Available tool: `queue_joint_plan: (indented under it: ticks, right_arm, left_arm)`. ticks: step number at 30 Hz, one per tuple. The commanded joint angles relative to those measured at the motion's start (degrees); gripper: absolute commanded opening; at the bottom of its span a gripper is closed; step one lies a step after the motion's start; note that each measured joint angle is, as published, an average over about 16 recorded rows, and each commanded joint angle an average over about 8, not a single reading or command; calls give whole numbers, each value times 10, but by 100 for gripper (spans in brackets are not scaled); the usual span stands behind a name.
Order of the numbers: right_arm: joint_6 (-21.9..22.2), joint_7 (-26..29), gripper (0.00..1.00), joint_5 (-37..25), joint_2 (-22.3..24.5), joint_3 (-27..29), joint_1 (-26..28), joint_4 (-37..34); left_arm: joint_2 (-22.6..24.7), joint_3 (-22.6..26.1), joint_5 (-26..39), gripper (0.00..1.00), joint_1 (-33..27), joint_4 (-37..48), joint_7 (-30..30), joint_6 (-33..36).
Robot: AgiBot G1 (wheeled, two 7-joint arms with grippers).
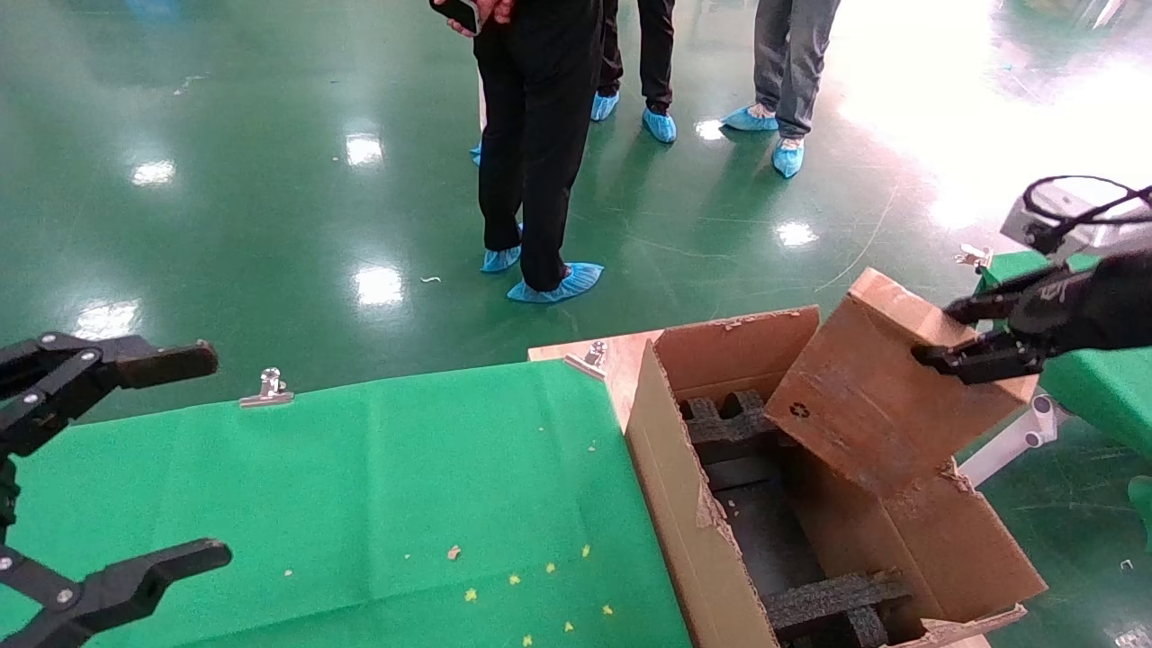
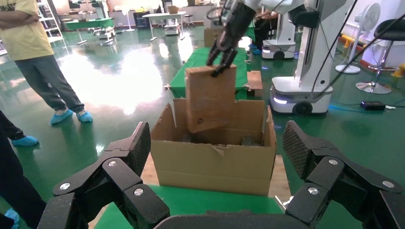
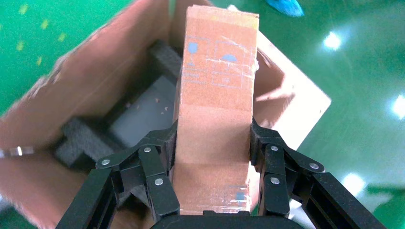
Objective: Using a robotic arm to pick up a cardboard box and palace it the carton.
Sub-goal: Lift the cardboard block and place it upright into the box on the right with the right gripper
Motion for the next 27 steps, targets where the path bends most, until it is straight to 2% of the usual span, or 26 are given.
queue_joint_plan:
  ticks: [1, 13, 27]
  right_arm:
    - [9, 22, 0, 8, 7, 0, -15, -14]
    - [47, 111, 0, 60, 47, 7, -90, -27]
    - [54, 126, 0, 65, 44, 6, -99, -27]
  left_arm:
    - [0, 0, 0, 100, 0, 0, 0, 0]
    - [0, 0, 0, 100, 0, 0, 0, 0]
    - [0, 0, 0, 100, 0, 0, 0, 0]
